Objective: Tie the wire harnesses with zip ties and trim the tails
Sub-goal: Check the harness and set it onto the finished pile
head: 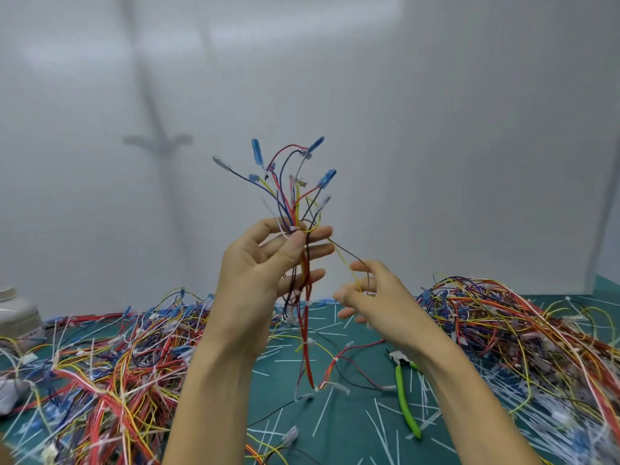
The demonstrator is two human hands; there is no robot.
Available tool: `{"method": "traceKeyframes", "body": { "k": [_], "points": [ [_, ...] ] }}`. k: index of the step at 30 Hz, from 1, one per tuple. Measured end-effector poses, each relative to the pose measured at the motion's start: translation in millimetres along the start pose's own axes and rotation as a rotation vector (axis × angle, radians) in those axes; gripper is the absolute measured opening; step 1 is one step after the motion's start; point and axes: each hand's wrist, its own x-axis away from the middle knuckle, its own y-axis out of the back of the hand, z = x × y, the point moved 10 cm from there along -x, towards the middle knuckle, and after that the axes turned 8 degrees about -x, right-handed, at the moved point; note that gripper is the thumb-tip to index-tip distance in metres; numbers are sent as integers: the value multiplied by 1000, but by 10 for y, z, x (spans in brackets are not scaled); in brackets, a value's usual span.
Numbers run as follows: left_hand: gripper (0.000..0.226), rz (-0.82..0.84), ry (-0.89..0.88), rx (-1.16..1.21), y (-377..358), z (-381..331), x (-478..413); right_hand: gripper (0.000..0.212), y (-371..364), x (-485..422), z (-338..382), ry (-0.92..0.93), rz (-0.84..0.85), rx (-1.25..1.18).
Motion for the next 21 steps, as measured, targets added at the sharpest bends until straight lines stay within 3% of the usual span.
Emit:
{"method": "traceKeyframes", "body": {
  "k": [2,5,12,16,21],
  "points": [
    [20,69,10,16,-62,3,8,45,-1,26,47,-11,-3,-3],
    [22,90,2,-18,-90,-13,13,24,63,76,139,-7,-49,-202],
    [13,-82,57,-17,133,71,-11,20,63,178,333,-35,54,-747],
    [11,-179,107,38,241,160,-10,28,62,196,371,-23,93,-776],
    [10,-194,107,30,273,175,-17,15,69,203,342,-32,89,-701]
  ]
}}
